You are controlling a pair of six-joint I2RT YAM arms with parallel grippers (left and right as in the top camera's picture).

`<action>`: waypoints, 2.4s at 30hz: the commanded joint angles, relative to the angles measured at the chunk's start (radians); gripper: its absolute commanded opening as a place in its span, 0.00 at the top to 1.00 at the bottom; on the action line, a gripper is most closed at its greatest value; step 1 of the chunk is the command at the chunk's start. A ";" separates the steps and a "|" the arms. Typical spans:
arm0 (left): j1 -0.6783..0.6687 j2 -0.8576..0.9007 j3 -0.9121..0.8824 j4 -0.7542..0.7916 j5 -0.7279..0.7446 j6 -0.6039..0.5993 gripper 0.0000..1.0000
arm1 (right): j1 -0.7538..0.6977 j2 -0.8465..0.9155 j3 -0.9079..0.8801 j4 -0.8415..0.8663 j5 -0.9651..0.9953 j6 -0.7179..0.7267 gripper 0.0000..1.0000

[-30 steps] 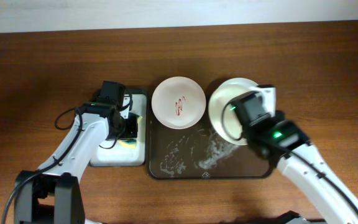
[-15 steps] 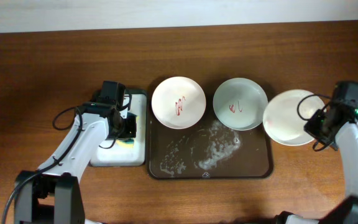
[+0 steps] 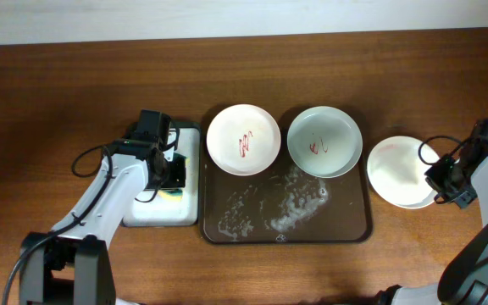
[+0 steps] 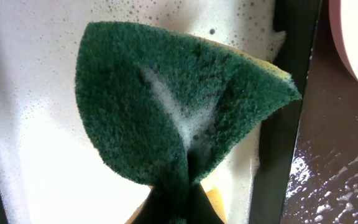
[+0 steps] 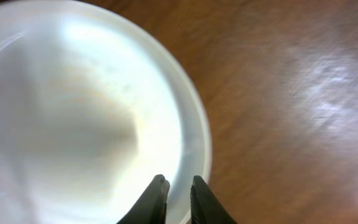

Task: Clean dirty plates on tray and stack at the side
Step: 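Move right gripper to the pink plate rim, then grip the pink plate with right gripper and drag it to tray center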

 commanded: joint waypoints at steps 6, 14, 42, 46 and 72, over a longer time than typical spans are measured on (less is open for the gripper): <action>0.005 0.007 -0.002 0.002 -0.011 0.016 1.00 | 0.056 0.003 0.027 0.027 -0.410 -0.161 0.69; 0.005 0.007 -0.002 0.002 -0.011 0.016 1.00 | 0.310 0.003 0.205 -0.139 -0.426 -0.336 0.66; 0.005 0.007 -0.002 0.002 -0.011 0.015 1.00 | 0.775 0.074 0.268 -0.116 -0.280 -0.254 0.56; 0.005 0.007 -0.002 0.002 -0.011 0.015 1.00 | 0.776 0.119 0.268 -0.107 -0.283 -0.251 0.55; 0.004 0.007 -0.002 0.002 -0.011 0.015 1.00 | 0.855 0.324 0.268 0.126 -0.400 -0.087 0.54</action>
